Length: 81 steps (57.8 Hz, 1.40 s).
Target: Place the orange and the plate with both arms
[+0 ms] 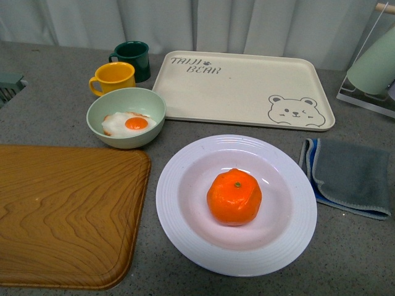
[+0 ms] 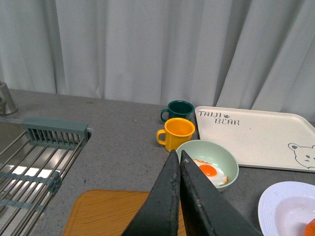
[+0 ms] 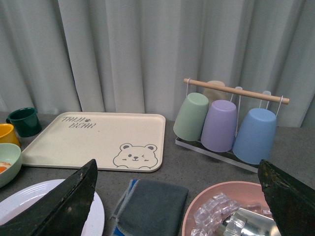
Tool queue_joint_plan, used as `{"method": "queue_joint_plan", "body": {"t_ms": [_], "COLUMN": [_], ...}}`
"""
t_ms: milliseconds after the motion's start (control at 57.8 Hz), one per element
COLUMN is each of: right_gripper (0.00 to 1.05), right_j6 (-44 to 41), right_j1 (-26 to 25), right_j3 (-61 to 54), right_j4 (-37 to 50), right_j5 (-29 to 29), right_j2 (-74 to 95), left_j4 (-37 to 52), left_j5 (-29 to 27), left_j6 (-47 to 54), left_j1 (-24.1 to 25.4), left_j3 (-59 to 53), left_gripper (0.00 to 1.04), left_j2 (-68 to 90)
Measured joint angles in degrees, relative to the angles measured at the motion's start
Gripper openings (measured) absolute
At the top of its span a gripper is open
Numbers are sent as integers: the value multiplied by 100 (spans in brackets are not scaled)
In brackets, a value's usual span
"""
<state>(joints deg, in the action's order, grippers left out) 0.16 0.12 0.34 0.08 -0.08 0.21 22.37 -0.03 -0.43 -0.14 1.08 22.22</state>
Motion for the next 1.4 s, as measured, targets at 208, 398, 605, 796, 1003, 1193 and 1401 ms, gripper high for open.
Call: {"method": "queue_joint_plan", "body": {"t_ms": [208,398,605,796,1003,1193,1401], "right_gripper": [95,95,95,95,95,95,95], "right_j6": [0,-2,-2,-2,-2,-2,-730], "right_j1": [0,0,0,0,0,0,914], "right_j3": [-2,-2,-2,-2,-2,0,476], "right_j4": [2,0,0,2,2,2,-122], "right_j5": [0,0,0,-4,0,-2,1193], "right_j2": [0,0,0,0,0,0,1834], "left_j4": [-505,-861,-1226,-2214,-2225,-2225,-2225], "left_j5": [0,0,0,4,4,4,2], "left_j6": [0,0,0,2,0,0,0], "left_j1": [0,0,0,0,0,0,0], "left_j3": [0,0,0,2,2,2,2], "left_gripper": [4,4,4,4,12,47,84], "left_j2": [-511,-870,-1231,-2186,-2194,-2197,-2199]}}
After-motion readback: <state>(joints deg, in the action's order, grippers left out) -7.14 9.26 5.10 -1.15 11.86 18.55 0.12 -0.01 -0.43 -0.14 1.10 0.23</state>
